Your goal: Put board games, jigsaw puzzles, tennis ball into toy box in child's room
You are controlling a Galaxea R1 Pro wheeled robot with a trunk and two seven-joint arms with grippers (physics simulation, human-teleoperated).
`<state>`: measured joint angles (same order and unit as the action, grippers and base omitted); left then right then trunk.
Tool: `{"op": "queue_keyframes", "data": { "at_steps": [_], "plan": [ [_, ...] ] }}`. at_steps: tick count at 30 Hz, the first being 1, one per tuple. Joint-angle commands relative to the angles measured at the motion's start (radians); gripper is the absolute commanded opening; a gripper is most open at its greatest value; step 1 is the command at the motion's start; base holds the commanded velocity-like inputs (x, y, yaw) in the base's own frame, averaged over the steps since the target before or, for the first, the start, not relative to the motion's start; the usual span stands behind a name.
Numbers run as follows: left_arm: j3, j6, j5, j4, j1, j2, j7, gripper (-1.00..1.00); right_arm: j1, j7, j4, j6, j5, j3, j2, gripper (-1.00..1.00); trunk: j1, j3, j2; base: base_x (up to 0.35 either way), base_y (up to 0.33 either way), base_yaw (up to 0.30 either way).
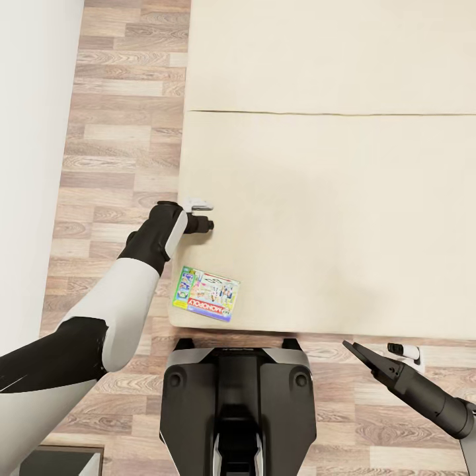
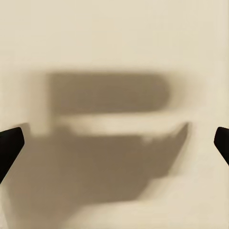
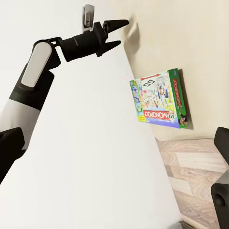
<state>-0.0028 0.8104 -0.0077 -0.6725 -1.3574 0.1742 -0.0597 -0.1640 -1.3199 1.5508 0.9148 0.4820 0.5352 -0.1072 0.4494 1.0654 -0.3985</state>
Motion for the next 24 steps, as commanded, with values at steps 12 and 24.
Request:
{"op": "queue_keyframes", "data": {
  "at_steps": [12,24],
  "plan": [
    [0.0,0.003,0.0,-0.001,0.0,0.0,-0.003,1.0,0.0,-0.001,-0.001,0.007,0.003,0.001,0.0,1.0,0.001,0.001,-0.002,-0.123,0.0,0.0],
    [-0.001,0.003,-0.001,-0.001,0.0,0.0,-0.003,1.0,0.0,-0.001,-0.001,0.006,0.003,0.001,0.0,1.0,0.001,0.001,-0.002,-0.111,0.0,0.0]
  ]
}}
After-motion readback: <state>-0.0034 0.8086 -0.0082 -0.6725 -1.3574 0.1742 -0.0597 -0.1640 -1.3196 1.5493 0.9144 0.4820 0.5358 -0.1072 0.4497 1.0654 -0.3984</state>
